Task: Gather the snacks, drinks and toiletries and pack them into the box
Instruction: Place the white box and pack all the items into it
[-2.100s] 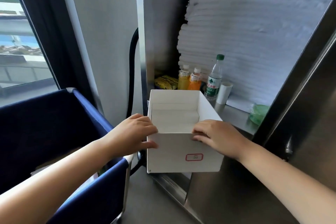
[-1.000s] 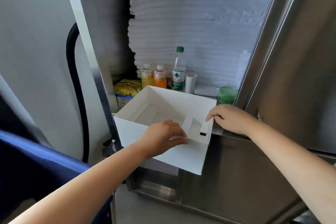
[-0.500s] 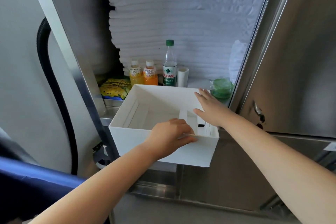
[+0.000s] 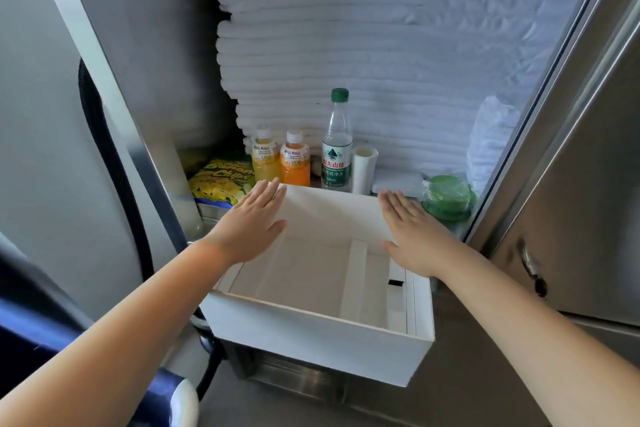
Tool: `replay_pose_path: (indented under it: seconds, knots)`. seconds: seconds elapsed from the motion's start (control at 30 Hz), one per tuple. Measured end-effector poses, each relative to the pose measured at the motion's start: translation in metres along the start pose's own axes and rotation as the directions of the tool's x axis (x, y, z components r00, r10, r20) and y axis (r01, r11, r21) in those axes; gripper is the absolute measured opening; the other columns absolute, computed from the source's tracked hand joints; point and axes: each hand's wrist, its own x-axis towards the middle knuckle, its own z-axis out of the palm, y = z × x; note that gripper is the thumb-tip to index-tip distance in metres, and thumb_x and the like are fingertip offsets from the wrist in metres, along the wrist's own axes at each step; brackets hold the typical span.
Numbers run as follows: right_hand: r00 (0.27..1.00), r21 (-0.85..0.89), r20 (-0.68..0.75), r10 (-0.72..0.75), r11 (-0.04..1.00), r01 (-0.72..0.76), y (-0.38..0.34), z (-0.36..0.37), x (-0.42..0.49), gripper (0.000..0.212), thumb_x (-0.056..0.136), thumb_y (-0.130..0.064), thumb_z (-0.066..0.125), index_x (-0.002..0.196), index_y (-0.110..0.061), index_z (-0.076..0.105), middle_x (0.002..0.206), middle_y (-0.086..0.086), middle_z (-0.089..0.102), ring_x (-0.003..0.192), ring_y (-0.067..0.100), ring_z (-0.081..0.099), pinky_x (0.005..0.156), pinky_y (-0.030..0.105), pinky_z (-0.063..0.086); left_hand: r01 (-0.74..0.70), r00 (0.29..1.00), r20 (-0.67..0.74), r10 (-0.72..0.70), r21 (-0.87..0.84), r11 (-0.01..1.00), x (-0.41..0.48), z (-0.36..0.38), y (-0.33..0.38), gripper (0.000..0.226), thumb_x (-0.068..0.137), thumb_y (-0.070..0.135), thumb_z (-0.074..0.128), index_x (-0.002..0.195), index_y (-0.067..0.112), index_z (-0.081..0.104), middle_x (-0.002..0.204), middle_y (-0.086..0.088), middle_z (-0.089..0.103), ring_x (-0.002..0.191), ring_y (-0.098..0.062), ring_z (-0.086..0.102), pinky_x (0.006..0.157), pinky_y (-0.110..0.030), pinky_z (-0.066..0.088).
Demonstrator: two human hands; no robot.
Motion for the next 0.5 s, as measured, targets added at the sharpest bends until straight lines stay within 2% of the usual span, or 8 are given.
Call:
replay_pose_path:
  seconds: [0.17, 0.37, 0.43, 0.5]
  knots:
    - [1.0, -0.077, -0.003, -0.026, 0.997, 0.025, 0.002, 0.002, 0.011, 0.076, 0.1, -0.038, 0.03, 0.144, -0.007, -0.023, 0.154, 0.01, -0.027, 0.142, 0.022, -0.022, 0.108, 0.029, -0.019, -0.004, 0.999, 0.048, -0.002, 0.122, 0.993, 0.025, 0.001, -0.008, 0.063, 0.101, 0.04, 0.022, 0.147, 0.016, -0.013, 0.156, -0.002, -0.016, 0.142, -0.016, -0.015, 0.109, -0.026, -0.011]
    - [0.995, -0.043, -0.058, -0.076, 0.996, 0.074, 0.003, 0.0, 0.013, 0.072, 0.1, -0.03, 0.032, 0.146, -0.007, -0.018, 0.157, 0.01, -0.019, 0.144, 0.02, -0.016, 0.108, 0.026, -0.018, -0.058, 0.996, 0.075, 0.045, 0.191, 0.98, 0.026, 0.004, -0.018, 0.068, 0.099, 0.044, 0.023, 0.145, 0.017, -0.019, 0.155, -0.002, -0.021, 0.142, -0.018, -0.016, 0.106, -0.026, -0.013]
    - [0.992, 0.043, -0.092, -0.09, 0.995, 0.094, 0.005, 0.0, 0.014, 0.067, 0.101, -0.025, 0.033, 0.149, -0.009, -0.011, 0.158, 0.005, -0.011, 0.145, 0.015, -0.01, 0.105, 0.018, -0.019, -0.081, 0.995, 0.078, 0.066, 0.208, 0.975, 0.027, 0.004, -0.024, 0.067, 0.1, 0.04, 0.023, 0.145, 0.017, -0.021, 0.154, -0.002, -0.021, 0.142, -0.018, -0.016, 0.107, -0.027, -0.012]
    - [0.986, 0.196, -0.148, -0.072, 0.975, 0.101, 0.007, -0.002, 0.014, 0.06, 0.1, -0.021, 0.037, 0.151, -0.015, 0.006, 0.158, -0.002, 0.006, 0.144, 0.009, 0.004, 0.105, 0.01, -0.01, -0.117, 0.991, 0.09, 0.102, 0.188, 0.975, 0.029, 0.003, -0.031, 0.065, 0.101, 0.035, 0.023, 0.142, 0.019, -0.025, 0.154, 0.0, -0.023, 0.142, -0.017, -0.017, 0.108, -0.027, -0.01]
